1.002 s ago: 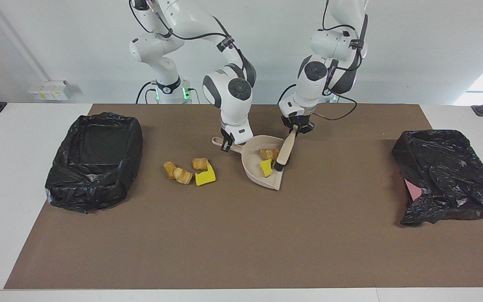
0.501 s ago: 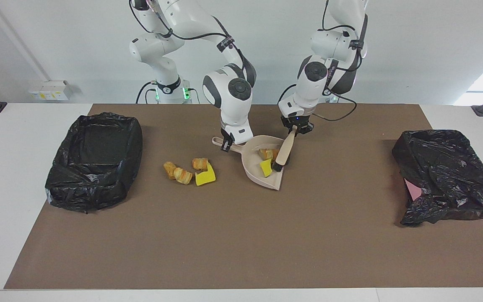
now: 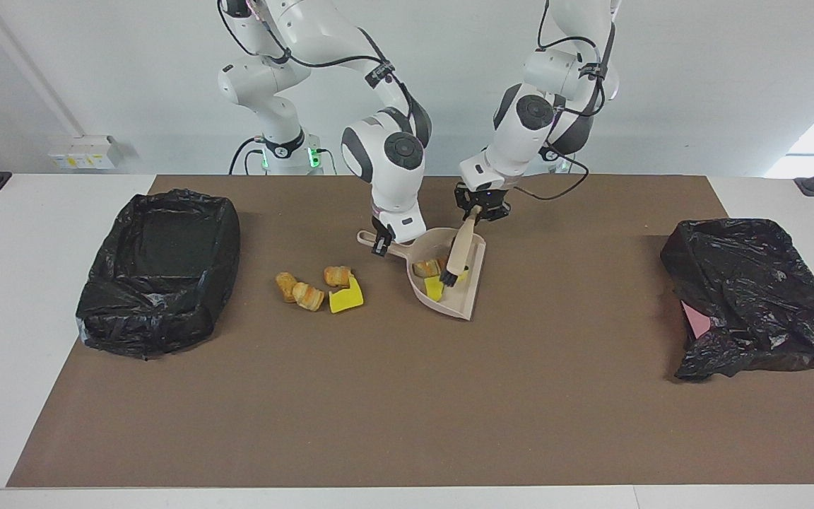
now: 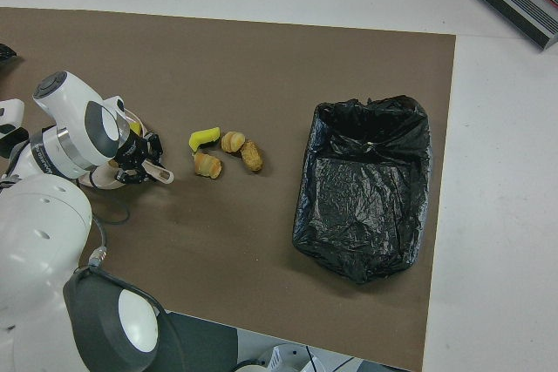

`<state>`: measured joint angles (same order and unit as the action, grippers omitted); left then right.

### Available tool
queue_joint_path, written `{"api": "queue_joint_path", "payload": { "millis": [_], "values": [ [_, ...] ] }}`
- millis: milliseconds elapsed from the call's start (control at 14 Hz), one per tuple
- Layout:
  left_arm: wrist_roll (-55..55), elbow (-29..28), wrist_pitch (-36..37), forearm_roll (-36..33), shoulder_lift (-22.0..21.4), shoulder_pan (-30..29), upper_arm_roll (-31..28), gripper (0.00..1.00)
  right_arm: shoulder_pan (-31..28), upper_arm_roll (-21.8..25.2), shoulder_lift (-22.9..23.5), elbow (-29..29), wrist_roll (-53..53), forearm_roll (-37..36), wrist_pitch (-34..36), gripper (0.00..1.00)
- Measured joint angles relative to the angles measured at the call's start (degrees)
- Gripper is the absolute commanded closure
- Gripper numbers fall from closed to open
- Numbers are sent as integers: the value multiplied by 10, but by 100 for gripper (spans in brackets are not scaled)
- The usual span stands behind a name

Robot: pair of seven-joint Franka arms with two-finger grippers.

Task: Sweep and dump trash in bin
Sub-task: 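Carry the dustpan to the black bag with the right gripper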

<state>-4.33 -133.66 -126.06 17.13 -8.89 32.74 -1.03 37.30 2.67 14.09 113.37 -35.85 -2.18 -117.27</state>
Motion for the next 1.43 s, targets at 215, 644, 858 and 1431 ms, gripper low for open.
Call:
{"api": "queue_joint_path", "payload": {
  "millis": [215,644,858,1431],
  "values": [
    [-21,0,27,0,-12,-2,-3,100,-3,0,0,-1,0,0,0,100],
    [-139,0,79,-12,-19,-2,-3,100,-88,3,-77,-16,-17,-1,85,100],
    [-263,0,85,-54,-24,0,1,100,-161,5,-146,-17,-62,-2,158,100],
    [-366,-32,73,-69,-24,37,79,100,-410,10,-232,-9,-303,-108,265,100]
  ]
}}
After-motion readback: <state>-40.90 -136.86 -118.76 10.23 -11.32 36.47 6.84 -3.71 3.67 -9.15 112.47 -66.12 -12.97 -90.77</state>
